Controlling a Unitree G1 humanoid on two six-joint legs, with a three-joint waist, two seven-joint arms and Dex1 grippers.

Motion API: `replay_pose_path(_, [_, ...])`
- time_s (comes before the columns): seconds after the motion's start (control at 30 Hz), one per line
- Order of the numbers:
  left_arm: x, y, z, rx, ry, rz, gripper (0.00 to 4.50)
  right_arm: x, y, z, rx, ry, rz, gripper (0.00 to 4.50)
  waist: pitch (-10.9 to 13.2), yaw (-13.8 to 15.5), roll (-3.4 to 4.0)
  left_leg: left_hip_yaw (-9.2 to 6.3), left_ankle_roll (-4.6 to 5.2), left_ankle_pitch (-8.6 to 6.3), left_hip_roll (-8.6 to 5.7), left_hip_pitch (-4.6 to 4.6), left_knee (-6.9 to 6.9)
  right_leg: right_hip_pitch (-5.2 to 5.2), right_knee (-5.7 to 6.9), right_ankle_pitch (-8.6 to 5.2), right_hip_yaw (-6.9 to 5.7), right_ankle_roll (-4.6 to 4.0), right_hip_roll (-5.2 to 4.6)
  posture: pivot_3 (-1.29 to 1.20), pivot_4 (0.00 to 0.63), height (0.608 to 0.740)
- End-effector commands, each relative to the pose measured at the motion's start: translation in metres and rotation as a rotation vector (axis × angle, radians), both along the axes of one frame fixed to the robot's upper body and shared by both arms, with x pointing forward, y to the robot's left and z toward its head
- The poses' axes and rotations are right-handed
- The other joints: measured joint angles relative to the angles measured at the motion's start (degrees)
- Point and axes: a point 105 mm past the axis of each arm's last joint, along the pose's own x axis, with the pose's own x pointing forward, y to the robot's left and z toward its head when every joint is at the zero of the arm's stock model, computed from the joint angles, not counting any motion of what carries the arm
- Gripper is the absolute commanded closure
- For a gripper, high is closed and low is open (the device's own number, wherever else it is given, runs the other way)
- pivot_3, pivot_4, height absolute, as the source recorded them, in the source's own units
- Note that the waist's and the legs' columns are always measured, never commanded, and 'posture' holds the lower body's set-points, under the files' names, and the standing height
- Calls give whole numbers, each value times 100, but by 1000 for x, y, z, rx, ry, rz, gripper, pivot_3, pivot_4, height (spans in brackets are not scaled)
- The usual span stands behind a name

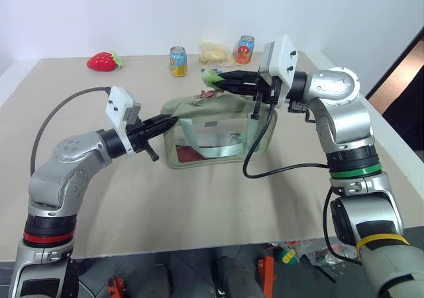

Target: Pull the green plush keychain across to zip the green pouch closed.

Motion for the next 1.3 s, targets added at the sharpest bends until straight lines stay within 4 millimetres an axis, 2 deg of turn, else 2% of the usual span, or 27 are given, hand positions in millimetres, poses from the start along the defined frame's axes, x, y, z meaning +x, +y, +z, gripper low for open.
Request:
replay_pose_path(0.03, [0, 2, 12, 4, -59, 17, 4500, 4, -20, 18, 55, -66, -68, 4474, 0, 0, 0, 0, 0, 0, 0, 0, 0, 0, 0, 0, 0, 0, 0, 0, 150, 740])
replay_pose_path(0.4, [-1, 3, 11, 36, -62, 17, 4500, 20, -51, 17, 52, -89, -188, 4474, 0, -7, 0, 1, 0, 0, 0, 1, 0, 0, 0, -1, 1, -1, 1, 0, 150, 740])
replay_pose_path(0.67, [-1, 2, 12, 41, -69, 25, 4500, 30, -92, 18, 39, -103, -330, 4474, 0, -6, 0, 4, 0, 0, -1, 1, 0, 0, 0, -1, 5, 0, -1, 0, 150, 740])
replay_pose_path(0.93, [-1, -1, 8, 37, -66, 41, 4500, 40, -137, 3, 5, -89, -525, 4474, 0, -6, 0, 6, 0, 0, -4, 3, 0, 2, -1, 0, 8, 2, -2, 0, 150, 740])
replay_pose_path(1.0, [-1, -1, 9, 36, -69, 44, 4500, 43, -145, -5, -14, -75, -571, 4474, 0, -7, 0, 7, 0, 0, -4, 4, 0, 1, 0, 0, 10, 3, -2, 0, 150, 740])
replay_pose_path(1.1, [0, -1, 10, 33, -77, 51, 4500, 47, -155, -32, -85, -28, -640, 4474, 0, -4, -1, 6, 0, 0, -4, 4, 0, 3, -1, 0, 9, 3, -2, 0, 150, 740])
replay_pose_path(1.3, [1, 0, 12, 35, -90, 63, 4500, 49, -151, -82, -175, 56, -692, 4474, 0, -9, -1, 8, 0, 0, -7, 6, 2, 5, -1, 2, 12, 7, -5, 0, 150, 740])
